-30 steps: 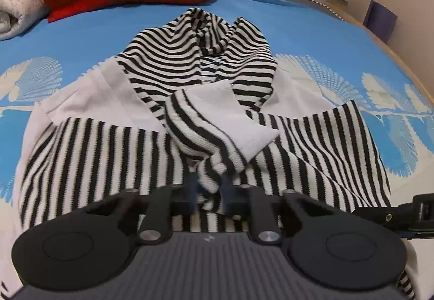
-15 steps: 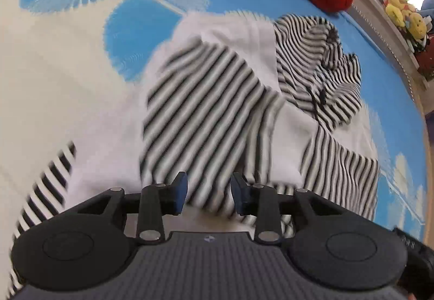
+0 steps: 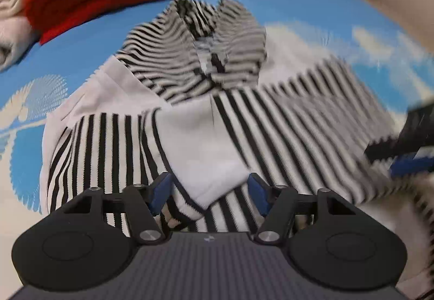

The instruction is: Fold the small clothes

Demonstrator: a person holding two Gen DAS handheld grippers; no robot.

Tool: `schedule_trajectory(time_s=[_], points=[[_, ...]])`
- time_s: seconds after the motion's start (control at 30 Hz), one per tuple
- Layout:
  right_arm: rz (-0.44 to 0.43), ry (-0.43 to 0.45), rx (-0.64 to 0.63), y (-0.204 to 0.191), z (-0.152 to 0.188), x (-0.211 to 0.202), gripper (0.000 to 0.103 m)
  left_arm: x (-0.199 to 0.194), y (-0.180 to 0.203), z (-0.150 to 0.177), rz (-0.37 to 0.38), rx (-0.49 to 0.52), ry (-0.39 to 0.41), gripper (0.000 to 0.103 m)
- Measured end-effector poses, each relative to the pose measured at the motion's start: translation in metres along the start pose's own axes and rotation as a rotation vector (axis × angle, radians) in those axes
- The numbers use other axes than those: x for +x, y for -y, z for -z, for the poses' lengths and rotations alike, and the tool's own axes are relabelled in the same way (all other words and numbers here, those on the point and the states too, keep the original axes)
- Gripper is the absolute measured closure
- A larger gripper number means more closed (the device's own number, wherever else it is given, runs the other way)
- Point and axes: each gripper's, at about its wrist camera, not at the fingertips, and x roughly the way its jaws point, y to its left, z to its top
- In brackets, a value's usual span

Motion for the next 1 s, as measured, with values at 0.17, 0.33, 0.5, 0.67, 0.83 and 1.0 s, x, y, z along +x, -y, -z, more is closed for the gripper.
schedule_trajectory(time_s=[0.17,0.33,0.5,0.67,0.83,1.0], points=[[-0.004,-0.010,-0.001,-0.001,-0.004,0.002,0.049,-0.034,-0.048,-0.003,-0.125,-0.275,0.042,0.089],[0.015,-0.011,0.007,0.000,-0.003,0.003,0.048,-0.089,-0.098,0.006,-0.267,-0.600,0.081,0.071],[0.076,0.003,0.029,0.007,0.000,0.003,0.048,-0.080,-0.133,0.013,-0.201,-0.737,0.046,0.071],[0.085,0.009,0.046,0.011,0.000,0.002,0.048,-0.042,-0.159,0.022,-0.072,-0.775,-0.053,0.067],[0.078,0.005,0.052,0.011,-0.002,0.002,0.048,-0.014,-0.165,0.038,-0.017,-0.789,-0.127,0.072],[0.072,0.008,0.055,0.010,-0.003,0.002,0.048,-0.033,-0.162,0.031,-0.023,-0.714,-0.099,0.101]])
